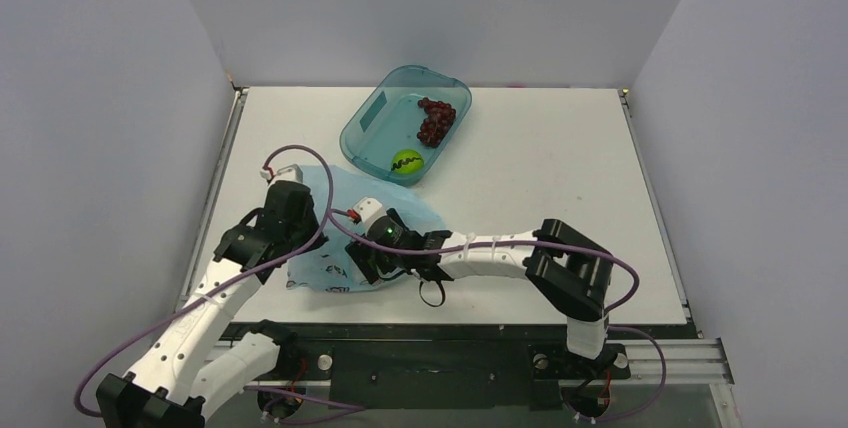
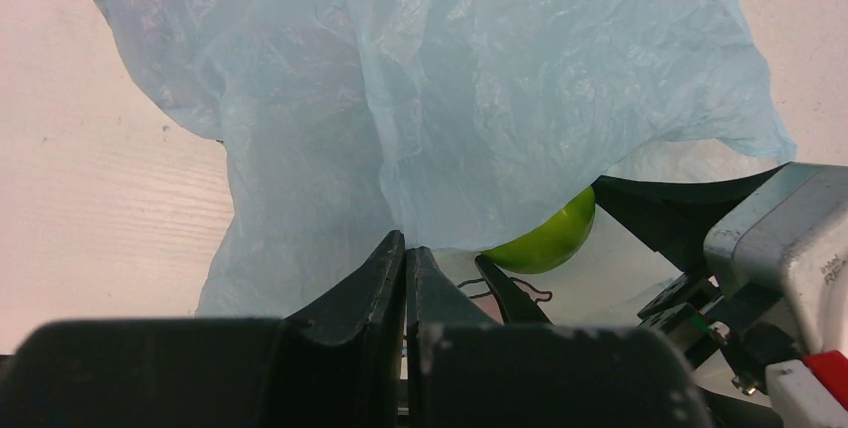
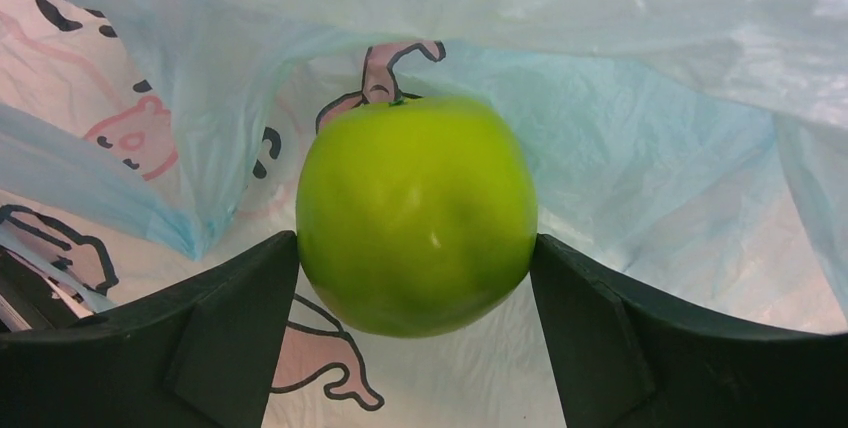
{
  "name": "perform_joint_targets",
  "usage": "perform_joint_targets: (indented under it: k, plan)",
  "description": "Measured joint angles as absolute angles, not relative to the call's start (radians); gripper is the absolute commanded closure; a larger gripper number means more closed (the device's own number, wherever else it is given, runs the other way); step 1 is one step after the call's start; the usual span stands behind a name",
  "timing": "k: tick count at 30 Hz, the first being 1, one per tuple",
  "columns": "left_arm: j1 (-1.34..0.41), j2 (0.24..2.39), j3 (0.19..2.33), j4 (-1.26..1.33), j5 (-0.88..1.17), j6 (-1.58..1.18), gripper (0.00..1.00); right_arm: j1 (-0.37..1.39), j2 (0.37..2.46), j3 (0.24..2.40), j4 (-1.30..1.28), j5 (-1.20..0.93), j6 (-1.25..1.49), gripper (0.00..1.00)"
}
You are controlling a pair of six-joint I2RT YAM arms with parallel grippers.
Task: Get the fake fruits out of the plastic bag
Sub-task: Take out the fake fruit from the plastic bag, then place the fake fruit in the bin.
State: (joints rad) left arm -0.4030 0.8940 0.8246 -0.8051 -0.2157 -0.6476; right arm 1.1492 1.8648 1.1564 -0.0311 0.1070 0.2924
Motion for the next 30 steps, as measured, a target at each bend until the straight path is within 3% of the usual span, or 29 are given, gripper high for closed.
perform_joint_targets:
  k: [3,5,7,8,9,10,13,19,25,30]
  plan:
    - [-0.403,0.884,0.82,-0.805,-0.215,-0.65,1.0,1.156,1.867,1.158,-0.027,0.121,0.287,0.22]
    - [-0.403,0.883,0.819,-0.805,-0.215,-0.651,1.0,1.157,1.879,1.172,-0.022,0.128,0.282,0.29]
    - [-0.403,0.883,0.819,-0.805,-0.215,-0.652,1.0,1.158,1.898,1.194,-0.014,0.135,0.277,0.43]
    - [-0.403,0.883,0.819,-0.805,-0.216,-0.654,0.99,1.158,1.903,1.2,-0.012,0.136,0.274,0.55]
    - [-0.403,0.883,0.819,-0.805,-0.216,-0.655,0.96,1.158,1.905,1.203,-0.012,0.136,0.272,0.62]
    - [-0.403,0.883,0.819,-0.805,-0.216,-0.656,0.91,1.159,1.905,1.203,-0.013,0.136,0.276,0.76]
    - [-0.403,0.883,0.82,-0.813,-0.217,-0.661,0.75,1.159,1.899,1.201,-0.014,0.136,0.273,1.0]
    - [-0.403,0.841,0.83,-0.852,-0.246,-0.659,0.51,1.158,1.726,1.158,-0.035,0.135,0.274,1.0]
    - [-0.404,0.751,0.937,-0.909,-0.305,-0.661,0.51,1.11,1.495,1.158,0.004,0.118,0.285,1.0]
    - [-0.404,0.676,1.038,-0.92,-0.329,-0.666,0.51,0.961,1.487,1.212,0.018,0.089,0.339,1.0]
